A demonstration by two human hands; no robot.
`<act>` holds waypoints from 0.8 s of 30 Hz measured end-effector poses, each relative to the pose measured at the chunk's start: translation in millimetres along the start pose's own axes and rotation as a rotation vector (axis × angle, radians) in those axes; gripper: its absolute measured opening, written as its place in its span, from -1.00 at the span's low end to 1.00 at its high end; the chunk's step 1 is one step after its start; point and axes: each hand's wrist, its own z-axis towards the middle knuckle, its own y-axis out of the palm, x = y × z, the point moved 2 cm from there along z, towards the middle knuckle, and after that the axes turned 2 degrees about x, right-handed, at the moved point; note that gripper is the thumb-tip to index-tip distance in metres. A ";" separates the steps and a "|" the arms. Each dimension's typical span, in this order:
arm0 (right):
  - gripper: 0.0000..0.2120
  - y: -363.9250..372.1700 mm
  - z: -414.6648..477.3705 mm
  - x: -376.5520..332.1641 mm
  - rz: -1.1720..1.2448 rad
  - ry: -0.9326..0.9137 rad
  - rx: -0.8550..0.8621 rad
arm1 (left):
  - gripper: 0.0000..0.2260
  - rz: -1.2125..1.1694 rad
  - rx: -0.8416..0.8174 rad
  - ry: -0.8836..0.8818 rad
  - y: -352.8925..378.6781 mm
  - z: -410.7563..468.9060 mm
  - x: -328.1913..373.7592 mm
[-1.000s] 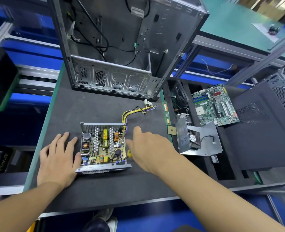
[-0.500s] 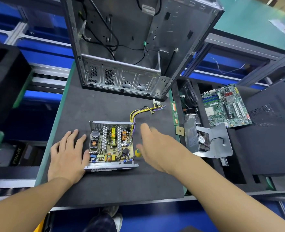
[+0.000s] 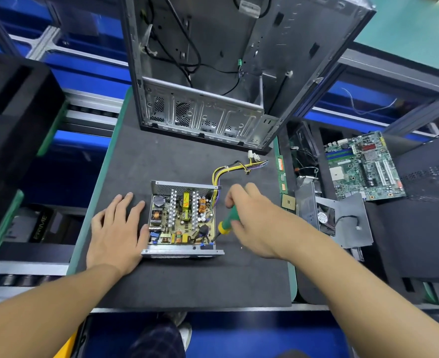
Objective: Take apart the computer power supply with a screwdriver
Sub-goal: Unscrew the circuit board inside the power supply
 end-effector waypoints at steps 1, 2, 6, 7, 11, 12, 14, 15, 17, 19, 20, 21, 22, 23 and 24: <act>-0.78 -0.2 0.0 0.6 0.039 0.001 -0.049 | -0.47 -0.002 0.000 0.000 0.0 -0.1 -0.2; -0.75 0.0 0.1 1.5 0.069 0.003 -0.073 | -0.48 -0.001 0.001 0.001 0.0 0.0 -0.3; -0.62 3.3 -1.4 1.7 -0.026 0.073 0.073 | -0.48 0.003 -0.004 0.000 0.8 0.3 -0.7; -0.61 3.4 -1.5 1.2 -0.114 0.087 0.111 | -0.48 0.005 -0.004 0.001 1.0 0.3 -0.7; -0.85 1.7 -1.2 -2.4 -0.159 -0.024 0.144 | -0.48 0.007 -0.002 -0.001 0.1 0.2 -0.2; -0.88 1.0 -0.9 -0.6 -0.108 -0.042 0.101 | -0.48 0.008 -0.002 -0.002 -0.1 0.1 -0.1; -0.74 0.8 -0.7 2.9 -0.009 -0.041 -0.008 | -0.47 0.010 -0.003 -0.001 -0.4 -0.1 0.0; -0.74 1.1 -1.8 4.4 0.021 -0.031 -0.031 | -0.47 0.010 -0.003 0.000 -0.7 0.1 0.1; -0.76 4.1 -4.4 4.5 0.018 -0.009 0.000 | -0.47 0.009 -0.001 0.001 -0.9 -0.1 0.2; -0.63 6.8 -5.8 4.3 -0.008 0.030 0.075 | -0.47 0.002 0.000 0.001 -0.7 -0.8 -0.1; -0.63 8.0 -5.6 4.0 -0.035 0.035 0.110 | -0.47 -0.003 0.001 0.003 -0.7 -0.9 -0.1; -0.67 8.8 -5.6 2.9 -0.061 0.021 0.139 | -0.47 -0.007 0.002 0.004 -0.9 -0.8 -0.1; -0.74 8.5 -4.7 1.9 -0.070 -0.006 0.164 | -0.47 -0.008 0.003 0.004 -1.0 -0.6 0.1; -0.82 7.8 -3.8 1.9 -0.053 -0.038 0.166 | -0.48 -0.007 0.003 0.002 -1.3 -0.4 0.3; -0.90 6.7 -3.0 2.8 -0.023 -0.065 0.141 | -0.48 -0.005 0.001 -0.002 -1.5 -0.3 0.5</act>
